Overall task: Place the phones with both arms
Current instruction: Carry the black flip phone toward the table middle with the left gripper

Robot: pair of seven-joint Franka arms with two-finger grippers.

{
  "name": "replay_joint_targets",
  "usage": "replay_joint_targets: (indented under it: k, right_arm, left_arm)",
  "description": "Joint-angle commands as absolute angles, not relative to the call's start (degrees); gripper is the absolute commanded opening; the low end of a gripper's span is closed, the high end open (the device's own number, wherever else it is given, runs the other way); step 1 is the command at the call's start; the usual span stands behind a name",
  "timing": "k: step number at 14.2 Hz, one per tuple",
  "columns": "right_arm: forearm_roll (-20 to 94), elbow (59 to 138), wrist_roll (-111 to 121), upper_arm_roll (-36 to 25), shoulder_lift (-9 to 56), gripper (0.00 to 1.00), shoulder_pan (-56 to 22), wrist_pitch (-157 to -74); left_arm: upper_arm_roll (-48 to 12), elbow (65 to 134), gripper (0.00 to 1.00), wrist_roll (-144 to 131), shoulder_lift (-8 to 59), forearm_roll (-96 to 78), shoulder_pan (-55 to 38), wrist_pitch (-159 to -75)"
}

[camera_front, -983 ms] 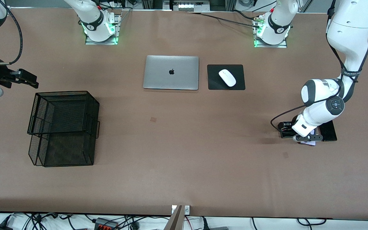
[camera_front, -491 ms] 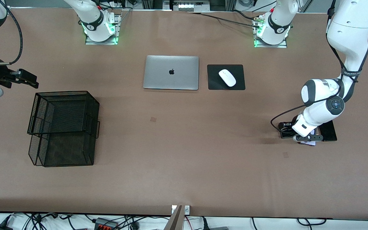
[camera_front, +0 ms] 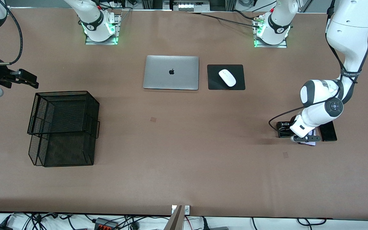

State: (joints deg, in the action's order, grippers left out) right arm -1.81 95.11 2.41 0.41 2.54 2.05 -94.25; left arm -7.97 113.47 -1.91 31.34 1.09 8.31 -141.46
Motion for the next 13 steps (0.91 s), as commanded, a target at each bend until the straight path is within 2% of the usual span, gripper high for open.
replay_joint_targets:
  k: [1, 4, 8, 13]
  right_arm:
    - [-1.3, 94.3, 1.8, 0.6, 2.8, 1.00, 2.4, -93.7]
    - [-1.3, 94.3, 2.2, 0.6, 3.7, 1.00, 2.5, -94.0]
    - [-1.8, 93.4, 1.8, 0.6, 5.0, 1.00, 2.1, -94.3]
    - [-1.8, 93.2, 2.5, 0.7, 6.0, 1.00, 2.1, -93.7]
  left_arm:
    - [-10.1, 109.6, 0.22, -4.3, 30.2, -0.1, 8.8, -135.0]
    - [-15.7, 104.9, 0.21, -15.6, 29.6, -2.0, 8.4, -127.5]
    - [-24.9, 96.4, 0.19, -35.5, 32.6, -2.2, 6.3, -126.3]
    - [-25.2, 82.8, 0.16, -51.2, 40.4, -2.1, -5.6, -125.2]
